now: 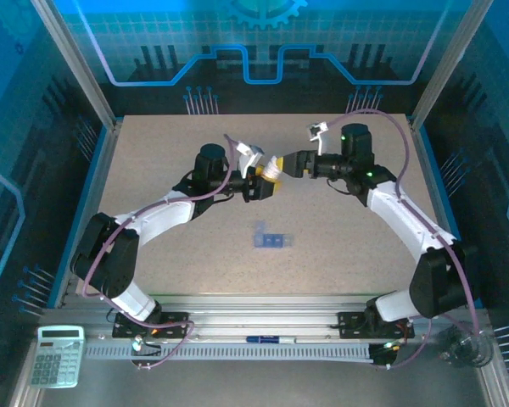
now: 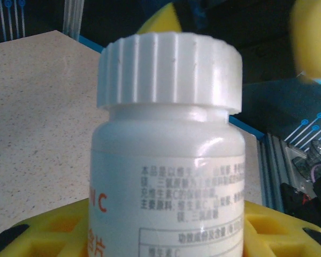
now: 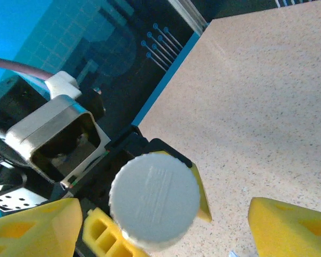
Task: Sort the pills into containers
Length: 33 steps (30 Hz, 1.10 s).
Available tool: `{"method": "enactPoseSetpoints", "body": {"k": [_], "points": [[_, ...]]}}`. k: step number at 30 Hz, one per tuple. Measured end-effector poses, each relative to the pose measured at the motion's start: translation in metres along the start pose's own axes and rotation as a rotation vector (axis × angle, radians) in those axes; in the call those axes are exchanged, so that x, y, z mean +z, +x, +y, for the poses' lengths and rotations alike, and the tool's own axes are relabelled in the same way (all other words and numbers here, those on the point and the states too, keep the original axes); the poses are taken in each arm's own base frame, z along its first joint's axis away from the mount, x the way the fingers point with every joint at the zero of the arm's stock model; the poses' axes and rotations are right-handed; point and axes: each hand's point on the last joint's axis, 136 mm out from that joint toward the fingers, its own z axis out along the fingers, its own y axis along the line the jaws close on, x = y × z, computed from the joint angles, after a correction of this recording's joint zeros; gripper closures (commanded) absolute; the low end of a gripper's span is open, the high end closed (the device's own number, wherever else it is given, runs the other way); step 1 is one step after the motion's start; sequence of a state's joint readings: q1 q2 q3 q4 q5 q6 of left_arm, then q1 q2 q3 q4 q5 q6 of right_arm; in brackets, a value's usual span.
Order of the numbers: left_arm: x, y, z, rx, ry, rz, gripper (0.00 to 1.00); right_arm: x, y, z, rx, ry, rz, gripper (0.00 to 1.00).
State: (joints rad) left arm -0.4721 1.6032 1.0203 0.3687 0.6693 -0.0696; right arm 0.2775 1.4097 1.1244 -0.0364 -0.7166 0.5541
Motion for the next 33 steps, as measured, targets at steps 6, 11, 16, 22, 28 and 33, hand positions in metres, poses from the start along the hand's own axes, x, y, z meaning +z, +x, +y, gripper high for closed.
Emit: {"method": "enactPoseSetpoints", "body": {"k": [6,11,16,22,28,33], "points": [[0.002,0.008,0.013,0.071,-0.097,0.031,1.00,-0.020,-0.015,-0.010,0.182,0.073,-0.123,0.18],[0.006,0.014,0.013,0.163,-0.155,0.062,1.00,-0.021,-0.019,-0.022,0.314,0.134,-0.169,0.18],[0.009,0.019,0.013,0.213,-0.184,0.085,1.00,-0.003,-0.010,-0.026,0.366,0.163,-0.136,0.18],[0.009,0.020,0.017,0.224,-0.208,0.093,1.00,0.017,0.006,-0.028,0.395,0.175,-0.079,0.22],[0.009,0.021,0.018,0.222,-0.217,0.096,1.00,0.022,0.011,-0.027,0.400,0.173,-0.062,0.31],[0.009,0.021,0.018,0.222,-0.217,0.096,1.00,0.026,0.014,-0.024,0.395,0.165,-0.047,0.49]]}}
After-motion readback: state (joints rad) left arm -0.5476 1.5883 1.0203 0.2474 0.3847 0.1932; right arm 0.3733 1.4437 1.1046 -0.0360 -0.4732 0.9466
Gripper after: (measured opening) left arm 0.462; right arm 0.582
